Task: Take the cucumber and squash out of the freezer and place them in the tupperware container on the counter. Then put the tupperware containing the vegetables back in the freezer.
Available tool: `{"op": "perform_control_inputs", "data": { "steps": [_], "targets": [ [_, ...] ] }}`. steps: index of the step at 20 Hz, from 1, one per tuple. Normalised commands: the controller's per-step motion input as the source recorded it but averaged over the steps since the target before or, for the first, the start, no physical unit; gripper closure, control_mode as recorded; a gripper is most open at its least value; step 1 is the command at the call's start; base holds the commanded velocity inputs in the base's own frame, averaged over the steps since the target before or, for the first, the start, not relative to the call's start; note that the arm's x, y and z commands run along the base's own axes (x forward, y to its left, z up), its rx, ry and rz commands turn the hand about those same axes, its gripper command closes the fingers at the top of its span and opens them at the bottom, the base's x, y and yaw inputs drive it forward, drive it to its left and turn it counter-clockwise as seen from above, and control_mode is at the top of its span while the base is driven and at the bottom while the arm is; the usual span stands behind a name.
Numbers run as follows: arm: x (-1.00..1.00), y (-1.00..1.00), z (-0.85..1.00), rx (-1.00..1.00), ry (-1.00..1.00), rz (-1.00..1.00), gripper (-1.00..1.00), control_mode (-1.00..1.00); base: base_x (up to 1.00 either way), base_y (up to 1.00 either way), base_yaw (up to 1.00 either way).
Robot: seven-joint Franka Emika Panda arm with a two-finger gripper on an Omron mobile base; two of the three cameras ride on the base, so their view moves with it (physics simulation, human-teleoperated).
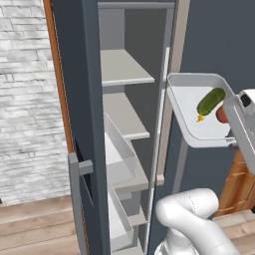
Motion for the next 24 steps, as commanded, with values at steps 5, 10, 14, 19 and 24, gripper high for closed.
{"op": "perform_control_inputs", "data": {
  "steps": [5,10,14,19,24],
  "targets": [
    [0.00,0.00,0.00,0.00,0.00,0.00,1.00,1.00,0.15,0.14,0.00],
    [0.00,0.00,0.00,0.00,0.00,0.00,1.00,1.00,0.12,0.02,-0.01],
    [-0.03,0.08,0.00,0.00,-0.02,0.08,1.00,-1.00,-0.02,0.00,0.00],
    [-0.04,0.27,0.06,0.00,-0.01,0.16,1.00,-1.00,0.00,0.00,0.00],
    [0.09,0.31,0.28,0.00,0.00,0.00,1.00,-1.00,0.00,0.00,0.00]
  ]
}}
